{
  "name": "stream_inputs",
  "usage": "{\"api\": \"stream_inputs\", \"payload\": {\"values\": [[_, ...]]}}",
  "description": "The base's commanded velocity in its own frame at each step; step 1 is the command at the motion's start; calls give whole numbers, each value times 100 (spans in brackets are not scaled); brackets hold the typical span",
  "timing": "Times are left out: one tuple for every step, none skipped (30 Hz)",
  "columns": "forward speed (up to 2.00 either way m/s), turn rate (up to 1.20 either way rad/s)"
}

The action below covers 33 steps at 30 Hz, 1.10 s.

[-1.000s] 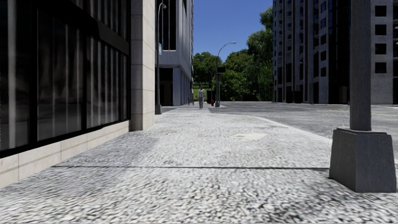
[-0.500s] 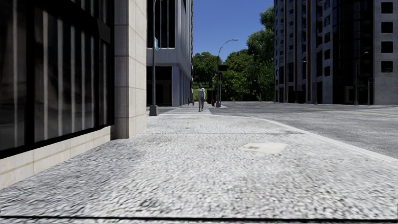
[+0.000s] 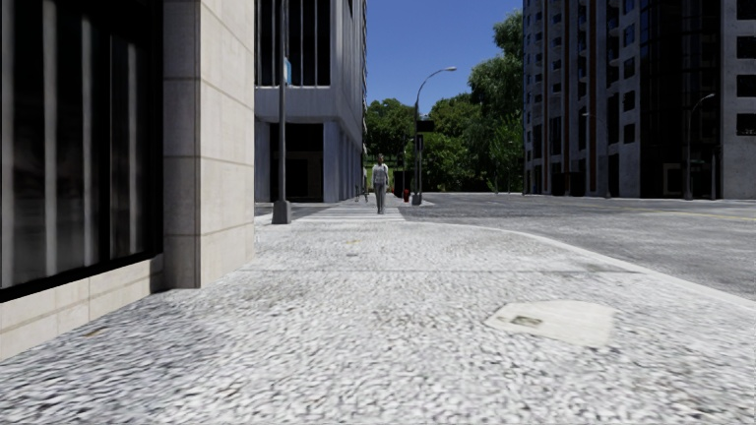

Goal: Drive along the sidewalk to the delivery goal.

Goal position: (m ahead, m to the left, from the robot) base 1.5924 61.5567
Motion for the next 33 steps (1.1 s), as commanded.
{"api": "stream_inputs", "payload": {"values": [[200,0],[200,0],[200,0],[200,0],[200,0],[200,0],[200,0],[200,0],[200,0],[200,0],[200,0],[200,0],[200,0],[200,0],[200,0],[200,0],[200,0],[200,0],[200,0],[200,0],[200,0],[200,0],[200,0],[200,0],[200,0],[200,0],[200,0],[200,0],[200,0],[200,0],[200,0],[200,0],[200,0]]}}
